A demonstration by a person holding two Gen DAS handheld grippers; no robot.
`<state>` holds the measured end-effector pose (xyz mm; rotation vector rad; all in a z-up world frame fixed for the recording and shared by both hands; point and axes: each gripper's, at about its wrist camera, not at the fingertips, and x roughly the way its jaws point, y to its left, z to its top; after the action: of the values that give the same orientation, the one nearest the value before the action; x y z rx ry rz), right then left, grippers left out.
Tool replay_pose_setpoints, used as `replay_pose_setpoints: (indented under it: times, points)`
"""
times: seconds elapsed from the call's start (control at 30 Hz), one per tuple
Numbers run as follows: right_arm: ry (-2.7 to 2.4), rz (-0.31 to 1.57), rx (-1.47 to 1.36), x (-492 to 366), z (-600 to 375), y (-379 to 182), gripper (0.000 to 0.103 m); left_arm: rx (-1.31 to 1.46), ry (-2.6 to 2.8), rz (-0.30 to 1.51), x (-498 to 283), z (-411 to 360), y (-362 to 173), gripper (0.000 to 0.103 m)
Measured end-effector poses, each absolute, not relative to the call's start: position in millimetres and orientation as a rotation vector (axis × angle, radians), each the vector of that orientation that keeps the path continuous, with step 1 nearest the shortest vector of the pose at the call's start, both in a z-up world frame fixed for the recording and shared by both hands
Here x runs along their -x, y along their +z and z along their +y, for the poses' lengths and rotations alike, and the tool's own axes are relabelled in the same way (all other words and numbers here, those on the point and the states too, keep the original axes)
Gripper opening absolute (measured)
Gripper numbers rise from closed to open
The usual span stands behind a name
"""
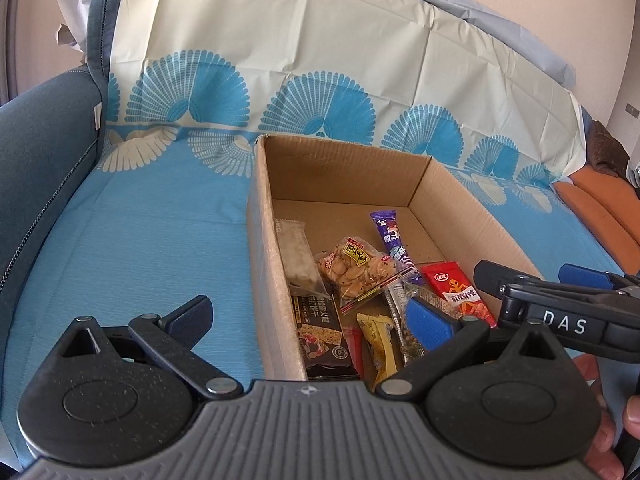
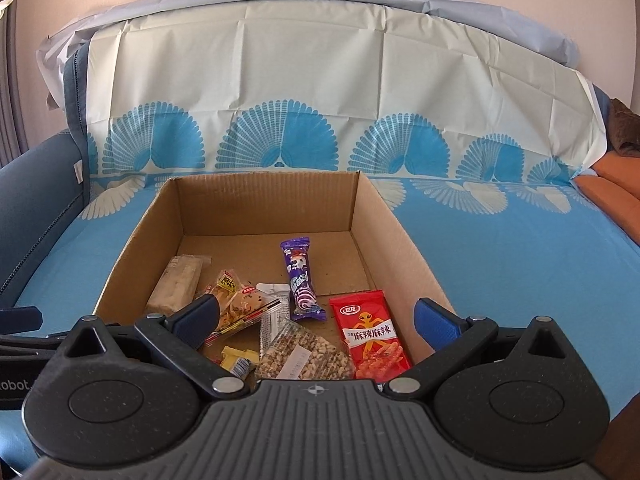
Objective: Organize snacks
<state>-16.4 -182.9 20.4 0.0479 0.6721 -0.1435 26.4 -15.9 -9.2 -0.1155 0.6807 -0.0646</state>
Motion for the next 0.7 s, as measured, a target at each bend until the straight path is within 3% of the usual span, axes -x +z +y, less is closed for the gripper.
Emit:
replay_pose_setpoints:
  times: [0.7]
  points:
    - [-0.143,0.67,-0.047,15.8,-183.6,19.5,0.102,0.121,-0.083,0.68,-26.9,-17.6,-9.0,0.103]
